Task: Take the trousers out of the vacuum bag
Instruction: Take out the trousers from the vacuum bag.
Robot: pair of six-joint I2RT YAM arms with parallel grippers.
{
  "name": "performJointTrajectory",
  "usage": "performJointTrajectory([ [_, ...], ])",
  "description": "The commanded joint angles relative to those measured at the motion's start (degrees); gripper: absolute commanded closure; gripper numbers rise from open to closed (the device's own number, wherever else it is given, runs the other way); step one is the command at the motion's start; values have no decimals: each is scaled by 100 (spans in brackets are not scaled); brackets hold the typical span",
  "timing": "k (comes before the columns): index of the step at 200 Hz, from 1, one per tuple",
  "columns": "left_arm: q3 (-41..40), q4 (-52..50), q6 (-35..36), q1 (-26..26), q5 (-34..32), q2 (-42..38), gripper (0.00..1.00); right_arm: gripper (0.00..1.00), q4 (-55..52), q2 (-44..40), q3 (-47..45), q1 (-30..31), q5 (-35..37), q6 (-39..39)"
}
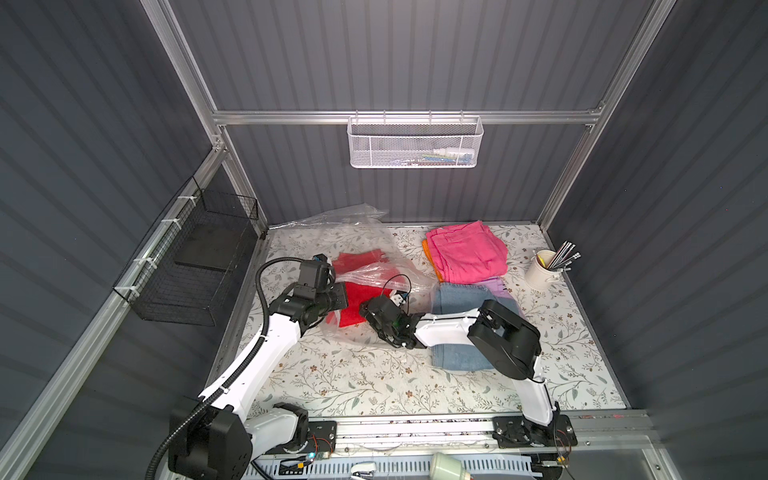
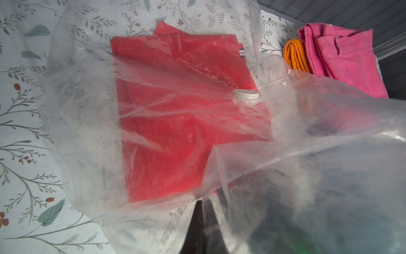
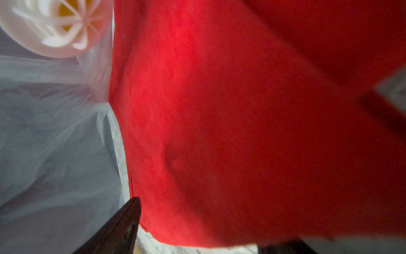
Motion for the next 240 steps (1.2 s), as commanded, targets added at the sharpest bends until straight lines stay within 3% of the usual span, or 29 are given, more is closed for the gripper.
performJointTrajectory([
  [1,-18,-144,89,35,-142,-182,100,22,-866,300,418,-137,109,279],
  [64,-96,-150,107,35,-184,-296,100,55,-1092,765,891,-399,151,299],
  [136,-149,-185,153,35,-300,-293,100,98,-249,33,190,-393,358,-713],
  [199,-212,-240,152,35,-379,-332,100,99,174,-891,-808,-292,132,-914],
  [240,-212,-71,15,35,-181,-221,100,100,171,-714,-466,-27,-92,-924],
])
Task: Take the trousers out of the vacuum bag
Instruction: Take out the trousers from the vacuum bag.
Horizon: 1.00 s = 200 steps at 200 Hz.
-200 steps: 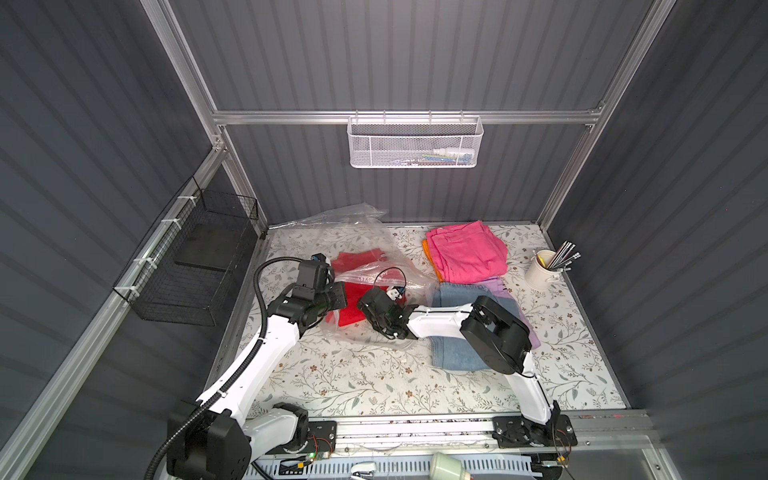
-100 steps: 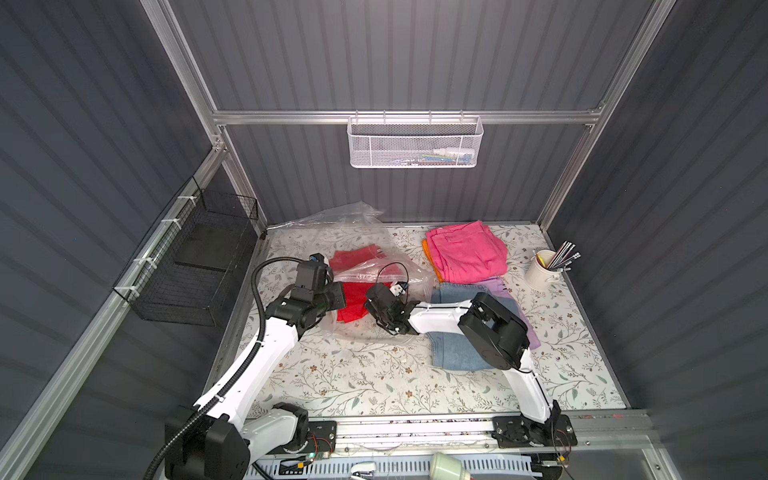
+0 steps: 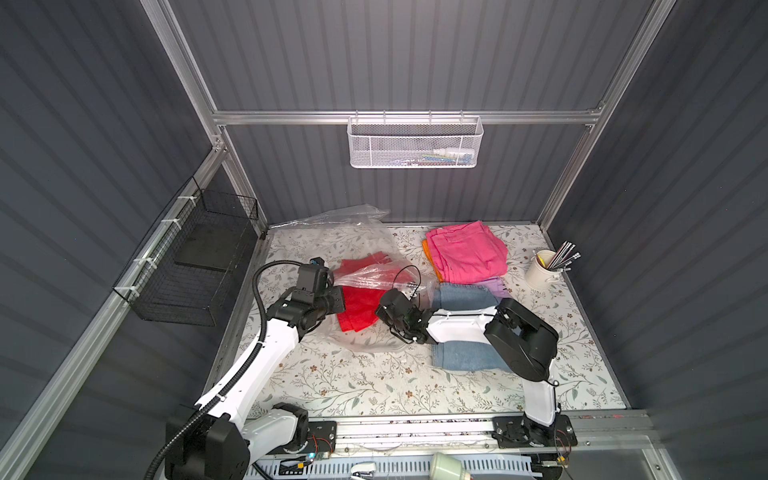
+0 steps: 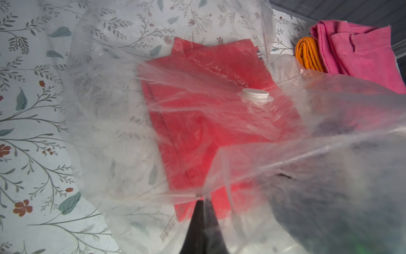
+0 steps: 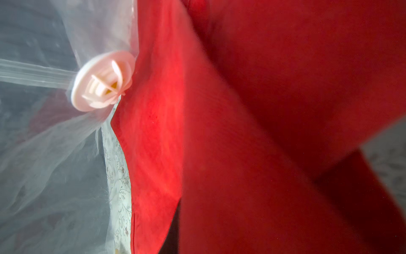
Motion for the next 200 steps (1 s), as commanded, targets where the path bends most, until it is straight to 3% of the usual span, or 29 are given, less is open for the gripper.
performJointTrajectory([
  [1,-31,14,-48,35,78,-7,100,100,248,56,312,190,-171,-163],
  [79,-66,105,-77,36,162,86,100,100,377,-1140,-434,4,-87,-682],
  [154,136,292,-183,35,450,312,100,100,526,-826,-204,386,-442,-447],
  [200,75,292,-174,35,435,276,100,100,492,-1303,-609,182,-245,-717],
])
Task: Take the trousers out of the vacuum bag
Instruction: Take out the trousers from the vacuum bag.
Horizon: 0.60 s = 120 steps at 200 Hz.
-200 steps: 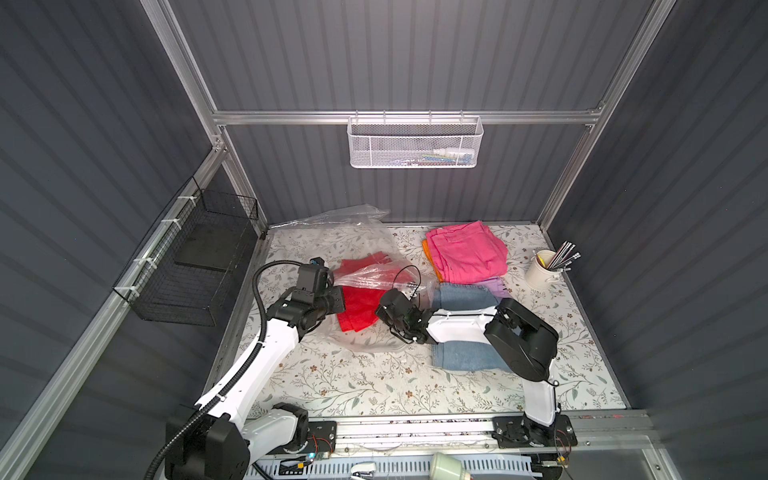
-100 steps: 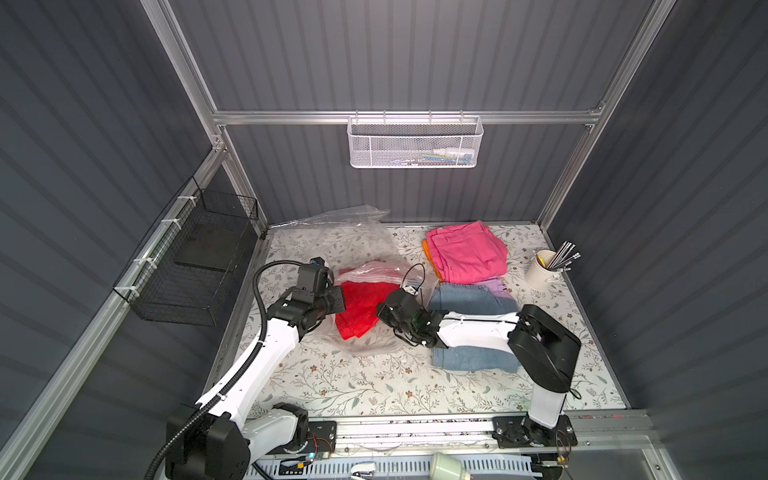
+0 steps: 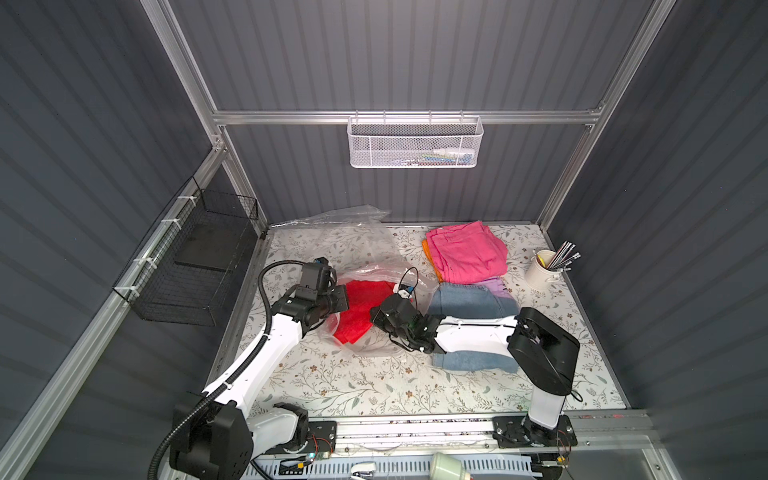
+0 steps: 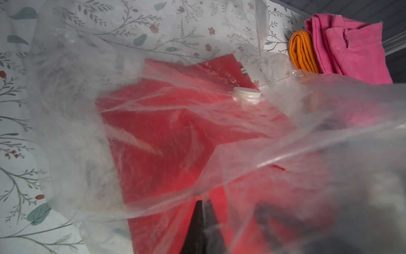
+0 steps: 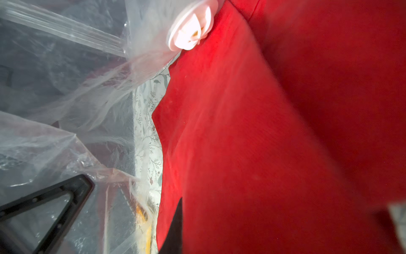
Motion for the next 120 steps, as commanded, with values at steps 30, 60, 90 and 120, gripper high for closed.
performJointTrajectory([
  [30,43,77,-114,35,146,-31,100,100,162,-596,-28,-39,15,-473],
  [60,20,238,-184,36,152,88,100,100,-48,-753,172,138,75,-709],
  [90,31,332,-211,36,212,231,100,100,-167,-1042,144,161,213,-854],
  [120,92,280,-185,35,209,286,100,100,-358,-1441,196,142,259,-1198],
])
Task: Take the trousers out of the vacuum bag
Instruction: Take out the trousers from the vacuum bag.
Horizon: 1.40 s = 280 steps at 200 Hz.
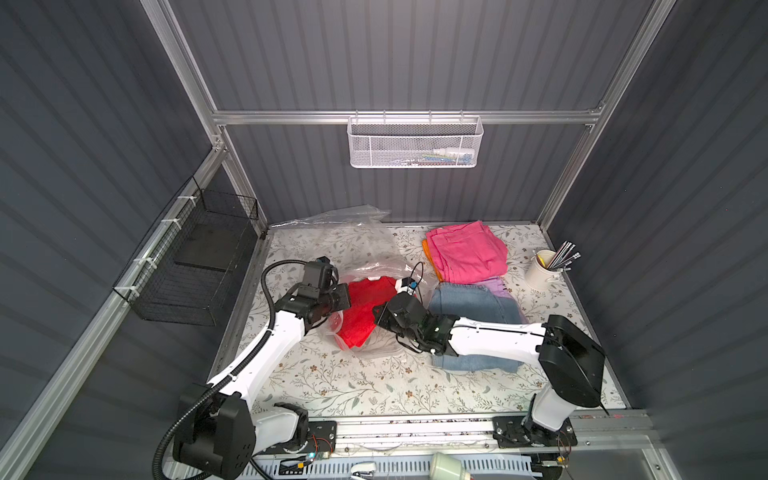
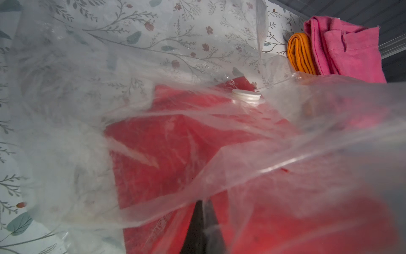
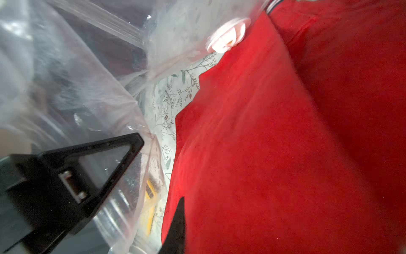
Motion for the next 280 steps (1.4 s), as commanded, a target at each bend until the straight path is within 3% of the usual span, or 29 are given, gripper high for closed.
performJointTrajectory([
  [1,96,49,-53,35,106,43,100,100,205,-529,290,-3,242,-461],
  [122,-60,224,-79,35,147,157,100,100,-199,-1111,541,6,68,-750],
  [179,-91,289,-101,35,69,252,100,100,195,-1082,180,61,-61,-239],
  [280,-102,669,-140,35,-127,805,100,100,-249,-1550,947,-55,-111,-957],
])
